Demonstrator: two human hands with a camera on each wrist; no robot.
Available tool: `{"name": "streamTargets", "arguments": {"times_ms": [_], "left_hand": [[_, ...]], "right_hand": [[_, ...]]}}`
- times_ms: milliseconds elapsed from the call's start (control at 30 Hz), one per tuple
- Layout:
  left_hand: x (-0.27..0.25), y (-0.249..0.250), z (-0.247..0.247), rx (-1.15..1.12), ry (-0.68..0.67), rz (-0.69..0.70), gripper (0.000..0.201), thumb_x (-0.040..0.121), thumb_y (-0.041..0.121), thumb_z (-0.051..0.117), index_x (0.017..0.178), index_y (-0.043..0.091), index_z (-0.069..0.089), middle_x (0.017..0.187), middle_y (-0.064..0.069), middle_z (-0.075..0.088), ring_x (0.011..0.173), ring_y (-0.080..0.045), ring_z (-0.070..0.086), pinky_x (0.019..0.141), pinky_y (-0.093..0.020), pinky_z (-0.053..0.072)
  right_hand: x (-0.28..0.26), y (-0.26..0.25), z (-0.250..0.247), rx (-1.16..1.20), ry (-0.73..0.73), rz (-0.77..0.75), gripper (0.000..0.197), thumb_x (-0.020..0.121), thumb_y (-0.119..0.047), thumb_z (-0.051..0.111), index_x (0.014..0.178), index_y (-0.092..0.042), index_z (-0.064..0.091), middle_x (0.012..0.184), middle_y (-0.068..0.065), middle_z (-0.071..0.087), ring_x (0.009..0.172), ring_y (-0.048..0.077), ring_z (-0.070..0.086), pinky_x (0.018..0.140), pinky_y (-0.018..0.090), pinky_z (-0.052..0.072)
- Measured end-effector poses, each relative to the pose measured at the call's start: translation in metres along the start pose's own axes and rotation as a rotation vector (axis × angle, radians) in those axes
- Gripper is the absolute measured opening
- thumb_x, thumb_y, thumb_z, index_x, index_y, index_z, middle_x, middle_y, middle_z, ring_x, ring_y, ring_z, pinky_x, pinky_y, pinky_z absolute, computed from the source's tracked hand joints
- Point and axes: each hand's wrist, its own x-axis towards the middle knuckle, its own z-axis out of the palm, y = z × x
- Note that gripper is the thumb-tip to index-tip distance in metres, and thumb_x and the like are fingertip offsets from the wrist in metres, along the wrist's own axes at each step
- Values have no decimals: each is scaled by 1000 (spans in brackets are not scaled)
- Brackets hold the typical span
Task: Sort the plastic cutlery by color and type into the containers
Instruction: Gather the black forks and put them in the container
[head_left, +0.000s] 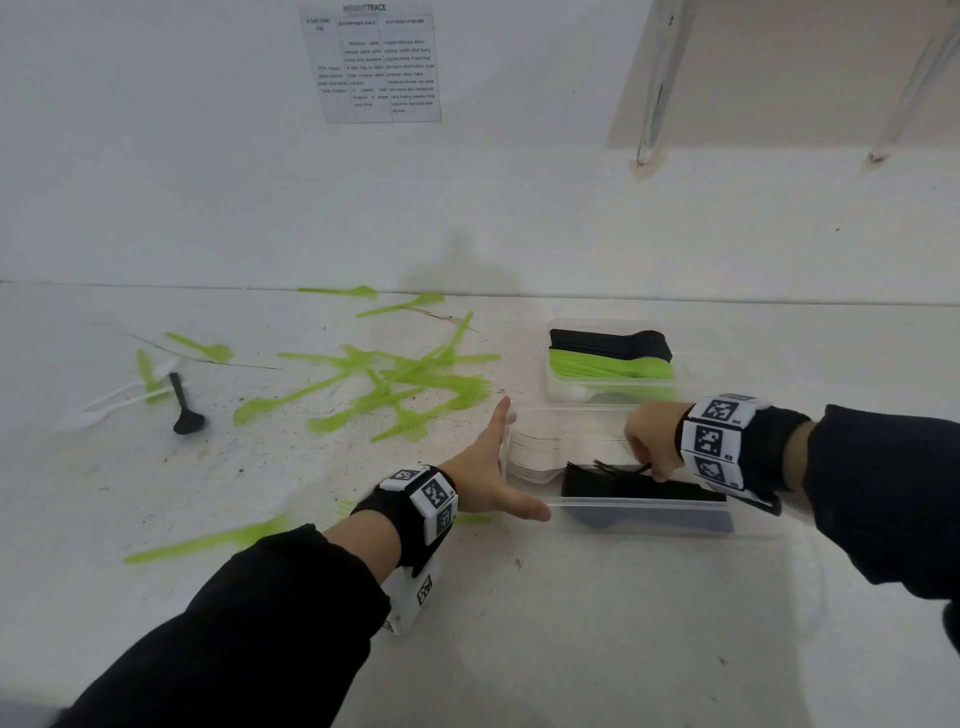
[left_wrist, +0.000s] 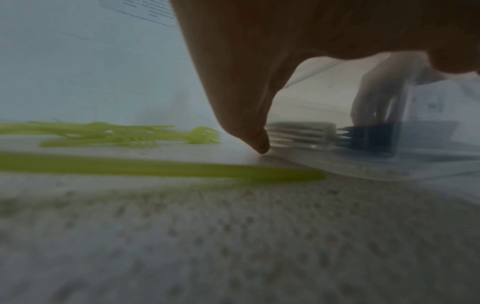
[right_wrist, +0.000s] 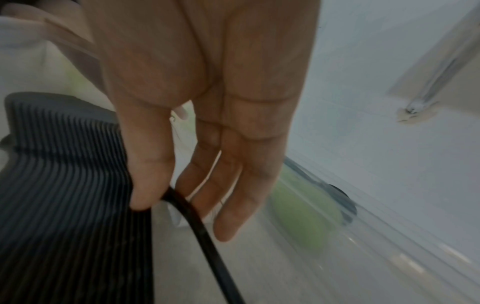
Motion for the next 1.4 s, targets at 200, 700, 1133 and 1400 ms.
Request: {"name": "streamTargets", "arguments": {"times_ms": [200,700,1133,1400], "left_hand": [[1,0,0,4,2,3,138,64,28,86,144,27,-27,158,10,-2,145,-10,9,119,-35,14],[-2,4,0,19,4,-11,134,68,26,83,144,26,-27,158,10,-1,145,-9,10,118,-29,13],[-2,3,0,32,12,-16,133,68,27,83,144,26,-26,158,11,-2,144,-8,11,112,-22,13],[-1,3,1,-10,17,-14,131,69,20,83,146,24,-24,158,10,-1,144,-8,11,106,-15,14]], "right_hand": [[-6,4,-1,96,66,-93,23,80,-7,65,102,-12,65,105,7,66,84,13,49,50,13,30],[-7,1,2,0,69,-142,29,85,-9,60,113,0,59,120,13,61,112,27,55,57,25,34],[-11,9,0,78,-48,-31,37,84,-25,65,116,-8,59,109,7,62,92,19,53,67,21,40],[0,20,0,236,-143,-54,34,81,-11,68,112,-6,56,84,6,62,56,6,47,42,4,35]]}}
